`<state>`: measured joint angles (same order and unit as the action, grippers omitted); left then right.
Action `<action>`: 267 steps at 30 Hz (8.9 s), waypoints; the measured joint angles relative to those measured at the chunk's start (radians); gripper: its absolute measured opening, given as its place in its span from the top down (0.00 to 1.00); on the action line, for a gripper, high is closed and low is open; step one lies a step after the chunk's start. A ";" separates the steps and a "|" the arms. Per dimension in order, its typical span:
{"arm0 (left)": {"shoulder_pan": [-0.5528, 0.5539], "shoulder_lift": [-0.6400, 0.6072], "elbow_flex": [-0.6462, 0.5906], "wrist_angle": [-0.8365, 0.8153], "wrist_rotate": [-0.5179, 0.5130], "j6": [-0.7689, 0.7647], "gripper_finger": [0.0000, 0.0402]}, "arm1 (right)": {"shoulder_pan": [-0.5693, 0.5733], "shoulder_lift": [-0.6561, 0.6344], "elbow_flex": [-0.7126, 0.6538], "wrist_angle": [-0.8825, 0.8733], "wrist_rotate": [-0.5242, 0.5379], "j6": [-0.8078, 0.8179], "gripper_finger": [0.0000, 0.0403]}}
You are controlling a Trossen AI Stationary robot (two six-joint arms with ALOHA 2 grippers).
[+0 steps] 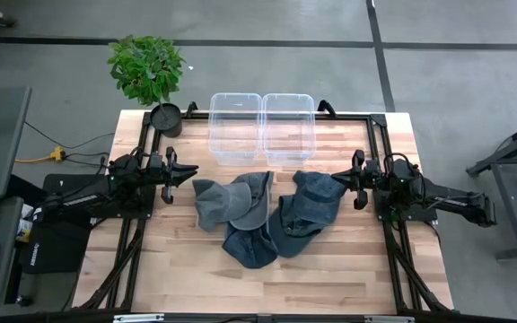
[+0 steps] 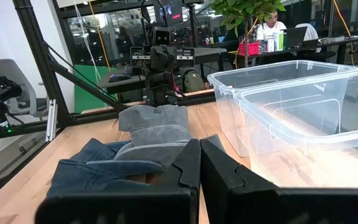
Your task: Pick & Place hat
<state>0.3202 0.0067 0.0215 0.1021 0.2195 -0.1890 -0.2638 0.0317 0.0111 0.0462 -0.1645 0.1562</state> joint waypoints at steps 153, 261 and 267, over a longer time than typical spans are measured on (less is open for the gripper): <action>-0.837 1.257 0.525 -0.287 -0.955 -2.135 0.42 | 0.000 0.000 0.000 0.003 0.000 0.000 1.00; -0.595 1.061 0.719 -0.326 -0.621 -1.314 1.00 | 0.000 0.000 0.000 0.003 0.000 0.000 1.00; -0.595 1.061 0.774 -0.374 -0.623 -1.248 1.00 | 0.000 0.000 0.000 0.003 0.000 0.000 1.00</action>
<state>-0.2749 1.0679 0.7958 -0.2721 -0.4035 -1.4375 -0.2638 0.0315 0.0109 0.0494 -0.1646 0.1562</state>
